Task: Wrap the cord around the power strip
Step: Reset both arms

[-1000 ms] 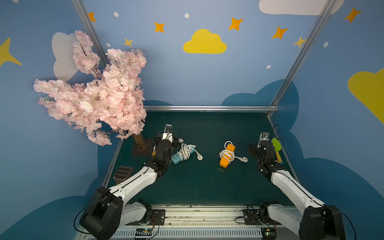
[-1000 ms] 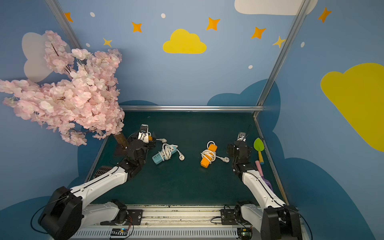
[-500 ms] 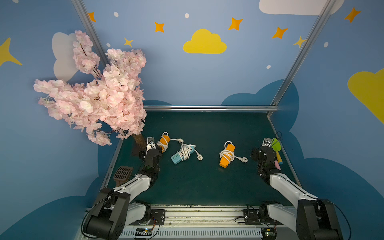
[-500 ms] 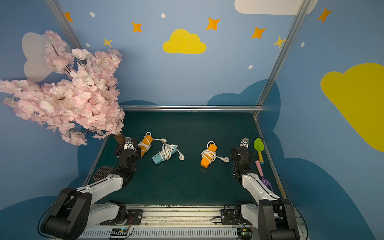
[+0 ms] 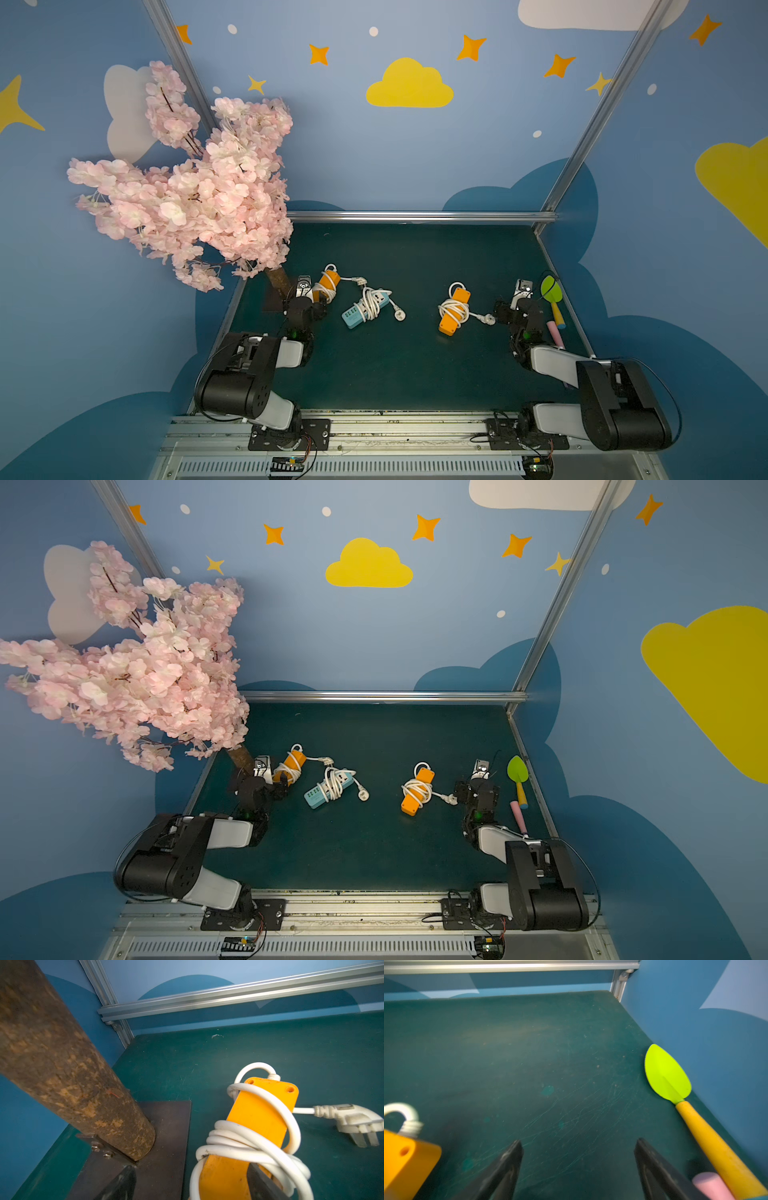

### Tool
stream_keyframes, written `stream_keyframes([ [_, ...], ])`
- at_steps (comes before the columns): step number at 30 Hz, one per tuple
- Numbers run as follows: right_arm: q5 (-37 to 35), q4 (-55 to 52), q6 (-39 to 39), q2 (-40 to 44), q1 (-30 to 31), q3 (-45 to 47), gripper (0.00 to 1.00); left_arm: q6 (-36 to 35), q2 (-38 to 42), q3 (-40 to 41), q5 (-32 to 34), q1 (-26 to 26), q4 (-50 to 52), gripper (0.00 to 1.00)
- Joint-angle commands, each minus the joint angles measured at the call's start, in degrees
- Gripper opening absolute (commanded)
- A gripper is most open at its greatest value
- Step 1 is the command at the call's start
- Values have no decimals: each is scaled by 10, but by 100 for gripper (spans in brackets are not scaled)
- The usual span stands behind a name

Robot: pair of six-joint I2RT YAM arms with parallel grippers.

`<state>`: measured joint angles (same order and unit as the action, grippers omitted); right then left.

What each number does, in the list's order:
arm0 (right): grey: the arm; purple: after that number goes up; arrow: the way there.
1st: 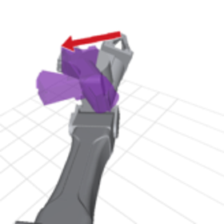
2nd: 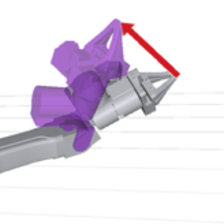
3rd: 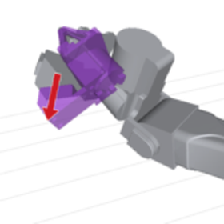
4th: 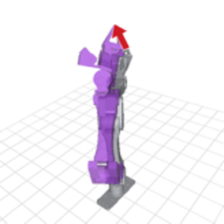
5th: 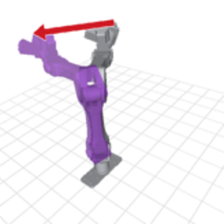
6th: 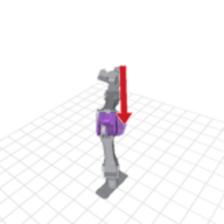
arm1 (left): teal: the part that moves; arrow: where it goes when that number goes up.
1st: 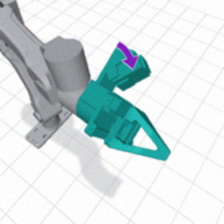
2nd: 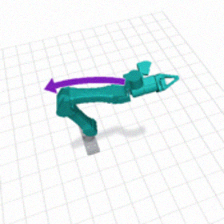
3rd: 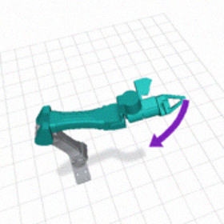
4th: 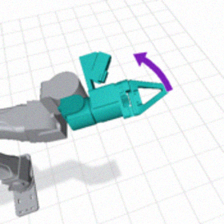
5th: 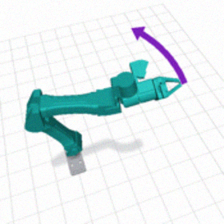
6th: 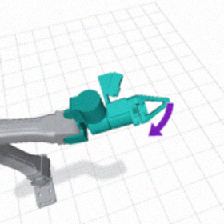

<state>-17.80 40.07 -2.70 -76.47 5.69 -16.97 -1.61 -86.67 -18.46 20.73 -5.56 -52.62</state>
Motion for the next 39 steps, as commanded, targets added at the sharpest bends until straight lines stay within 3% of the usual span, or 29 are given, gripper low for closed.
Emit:
stream_keyframes([
  [1,40,93,18,-21,-2,12,86,15,-7,7,-32,10,-51,85],
  [3,17,185,0,-71,-3,26,87,17,-36,15,-26,12,-91,100],
  [4,14,223,2,-94,-2,30,87,9,-53,20,-28,13,-129,100],
  [7,10,276,13,-129,-3,30,89,22,-34,8,-30,17,-78,100],
  [12,21,172,-5,-110,-16,-11,89,26,-39,-5,-41,24,-59,100],
  [18,40,-51,-1,-72,-15,-89,89,23,-40,-15,-42,24,-45,100],
  [39,38,-40,1,-74,-16,-87,89,24,-40,-15,-42,23,-43,100],
])
